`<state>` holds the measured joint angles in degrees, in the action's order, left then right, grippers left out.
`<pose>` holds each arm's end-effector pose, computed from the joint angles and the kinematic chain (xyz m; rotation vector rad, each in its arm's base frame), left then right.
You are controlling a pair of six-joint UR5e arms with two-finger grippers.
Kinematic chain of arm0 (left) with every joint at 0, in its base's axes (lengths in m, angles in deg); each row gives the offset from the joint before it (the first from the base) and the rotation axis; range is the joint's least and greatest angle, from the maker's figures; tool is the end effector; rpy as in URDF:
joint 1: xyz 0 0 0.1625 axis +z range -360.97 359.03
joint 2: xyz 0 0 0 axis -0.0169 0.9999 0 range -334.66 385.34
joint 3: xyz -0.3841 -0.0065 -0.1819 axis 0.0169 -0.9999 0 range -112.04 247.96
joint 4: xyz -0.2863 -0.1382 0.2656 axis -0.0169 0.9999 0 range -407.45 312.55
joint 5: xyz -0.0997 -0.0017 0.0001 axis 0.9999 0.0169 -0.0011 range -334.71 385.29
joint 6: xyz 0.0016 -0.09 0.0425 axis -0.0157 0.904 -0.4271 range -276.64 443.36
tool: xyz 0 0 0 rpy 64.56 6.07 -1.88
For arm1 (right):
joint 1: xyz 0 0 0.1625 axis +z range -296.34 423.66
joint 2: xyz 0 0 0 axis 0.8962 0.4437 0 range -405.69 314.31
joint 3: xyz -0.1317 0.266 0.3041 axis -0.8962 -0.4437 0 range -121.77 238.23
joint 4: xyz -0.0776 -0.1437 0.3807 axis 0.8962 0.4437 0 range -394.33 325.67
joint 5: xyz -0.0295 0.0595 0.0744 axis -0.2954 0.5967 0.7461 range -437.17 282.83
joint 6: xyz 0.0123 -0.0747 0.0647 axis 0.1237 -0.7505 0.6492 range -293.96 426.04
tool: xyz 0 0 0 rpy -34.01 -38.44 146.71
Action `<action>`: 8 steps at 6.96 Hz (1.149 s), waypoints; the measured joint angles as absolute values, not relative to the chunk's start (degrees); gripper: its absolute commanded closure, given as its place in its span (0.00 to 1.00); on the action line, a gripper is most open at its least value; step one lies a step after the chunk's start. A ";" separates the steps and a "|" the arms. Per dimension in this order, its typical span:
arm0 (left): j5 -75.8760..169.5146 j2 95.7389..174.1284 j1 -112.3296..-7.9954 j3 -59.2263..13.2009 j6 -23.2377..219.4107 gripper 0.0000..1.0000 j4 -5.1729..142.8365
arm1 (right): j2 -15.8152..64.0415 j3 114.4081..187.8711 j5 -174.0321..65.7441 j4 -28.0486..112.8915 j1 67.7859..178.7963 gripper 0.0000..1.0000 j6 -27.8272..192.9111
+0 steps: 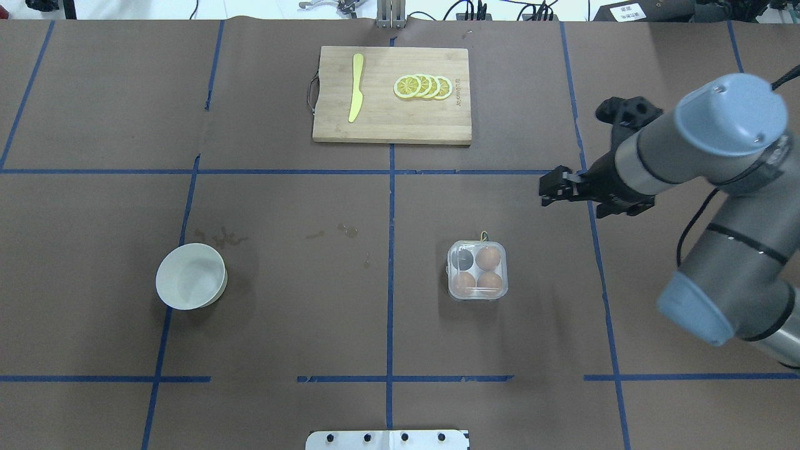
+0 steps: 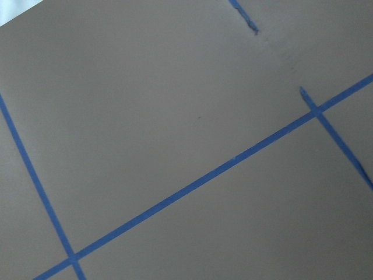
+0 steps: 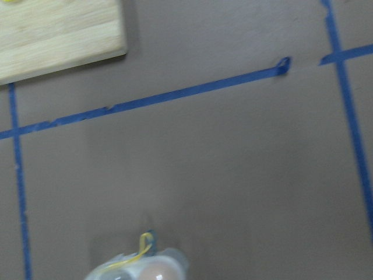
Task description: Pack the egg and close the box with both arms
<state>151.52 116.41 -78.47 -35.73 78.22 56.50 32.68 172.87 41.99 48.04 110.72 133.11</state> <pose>0.0383 -0.5172 0.5101 0.4468 0.6540 0.4500 -0.3017 -0.4487 0.3402 0.0336 -0.8910 0.1982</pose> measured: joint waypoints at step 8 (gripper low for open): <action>152.85 120.94 -89.12 -33.50 65.42 0.00 41.77 | 48.55 166.46 59.16 62.91 155.48 0.00 65.99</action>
